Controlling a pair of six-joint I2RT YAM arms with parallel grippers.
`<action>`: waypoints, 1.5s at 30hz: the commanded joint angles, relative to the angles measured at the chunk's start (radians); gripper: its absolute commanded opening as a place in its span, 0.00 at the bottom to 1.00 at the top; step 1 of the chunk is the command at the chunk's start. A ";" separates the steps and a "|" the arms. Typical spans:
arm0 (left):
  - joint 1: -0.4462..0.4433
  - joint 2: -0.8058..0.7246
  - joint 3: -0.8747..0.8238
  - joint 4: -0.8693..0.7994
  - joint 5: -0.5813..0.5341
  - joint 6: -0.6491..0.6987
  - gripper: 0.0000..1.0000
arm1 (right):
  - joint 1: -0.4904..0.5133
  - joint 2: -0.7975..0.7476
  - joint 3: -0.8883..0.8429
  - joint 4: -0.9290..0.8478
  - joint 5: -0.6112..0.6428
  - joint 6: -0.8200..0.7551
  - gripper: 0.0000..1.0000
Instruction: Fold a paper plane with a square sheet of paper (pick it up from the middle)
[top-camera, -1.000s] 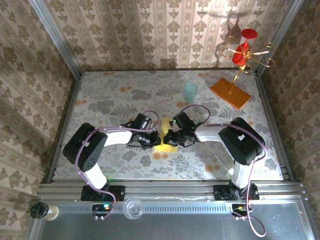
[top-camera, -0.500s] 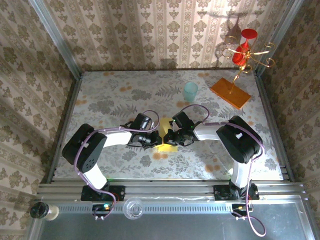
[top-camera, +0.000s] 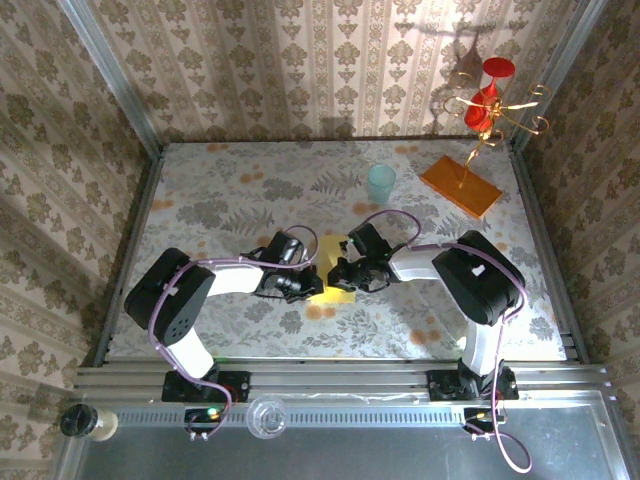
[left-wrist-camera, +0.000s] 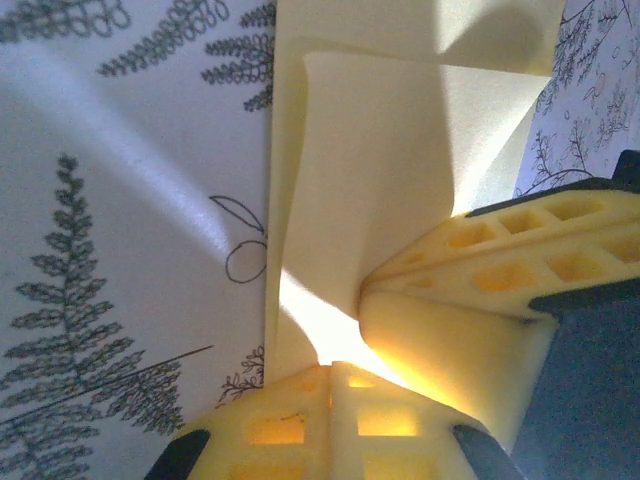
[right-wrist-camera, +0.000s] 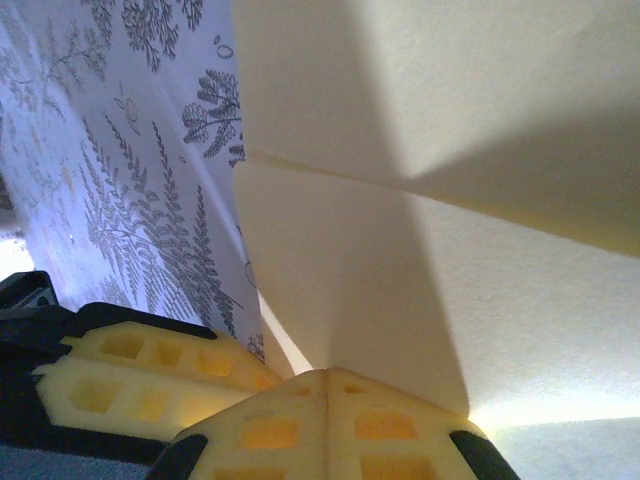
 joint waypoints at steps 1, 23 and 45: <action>-0.005 0.017 -0.036 -0.170 -0.067 0.006 0.00 | -0.082 0.034 -0.035 0.031 0.043 -0.026 0.06; 0.004 -0.055 0.132 -0.026 -0.058 0.033 0.21 | -0.200 -0.243 -0.069 -0.113 0.154 -0.046 0.29; 0.044 0.135 0.151 0.099 -0.103 -0.025 0.26 | -0.110 -0.206 -0.115 -0.019 0.195 0.203 0.43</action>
